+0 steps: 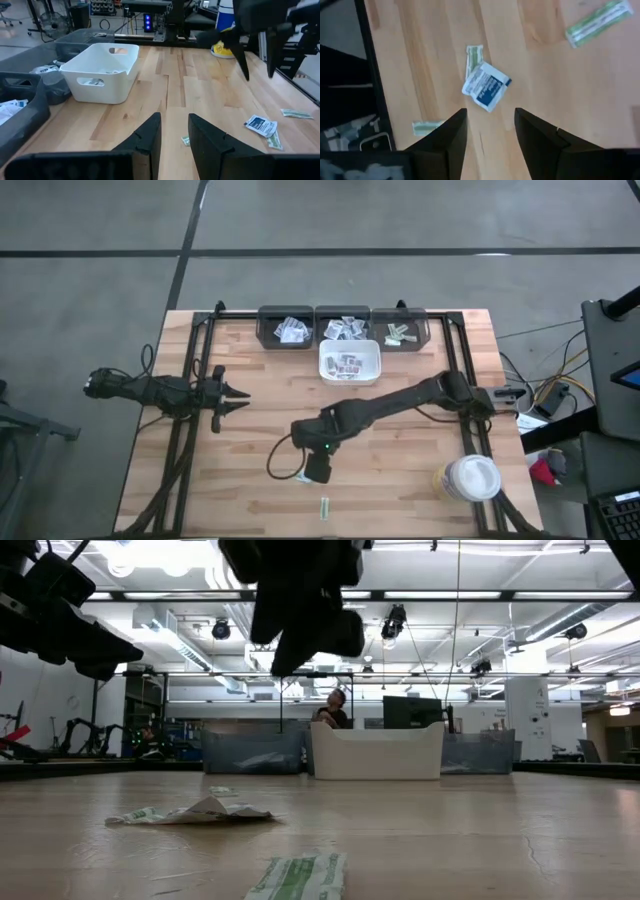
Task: Pick & Place First Aid Supplies
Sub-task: Put the blue alcohol pad into the middle gray bin
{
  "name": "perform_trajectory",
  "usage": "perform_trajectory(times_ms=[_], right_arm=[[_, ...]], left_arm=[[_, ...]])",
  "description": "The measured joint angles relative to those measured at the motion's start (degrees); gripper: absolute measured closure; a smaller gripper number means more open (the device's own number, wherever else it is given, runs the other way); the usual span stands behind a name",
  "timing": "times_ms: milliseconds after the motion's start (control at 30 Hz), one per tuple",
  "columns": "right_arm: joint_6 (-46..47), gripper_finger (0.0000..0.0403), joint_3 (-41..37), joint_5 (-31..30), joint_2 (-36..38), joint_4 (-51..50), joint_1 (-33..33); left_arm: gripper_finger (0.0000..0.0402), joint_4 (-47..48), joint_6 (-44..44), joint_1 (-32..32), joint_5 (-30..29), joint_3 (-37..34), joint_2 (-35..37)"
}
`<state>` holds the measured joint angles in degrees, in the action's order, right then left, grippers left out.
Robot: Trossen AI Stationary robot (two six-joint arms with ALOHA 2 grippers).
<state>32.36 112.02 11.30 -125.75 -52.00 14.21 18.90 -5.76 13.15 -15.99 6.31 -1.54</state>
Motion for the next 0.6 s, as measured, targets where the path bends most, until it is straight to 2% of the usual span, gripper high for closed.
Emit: perform_trajectory(times_ms=[233,600], right_arm=[[1.1,0.0242,-5.1,0.5,-0.1,7.9,0.6],[1.0,0.025,-8.0,0.6,-0.1,11.0,0.6]], left_arm=[[0.0307,0.0,0.0,0.0,0.0,0.0,0.0],[0.0307,0.0,0.1,0.0,0.0,0.0,0.0]])
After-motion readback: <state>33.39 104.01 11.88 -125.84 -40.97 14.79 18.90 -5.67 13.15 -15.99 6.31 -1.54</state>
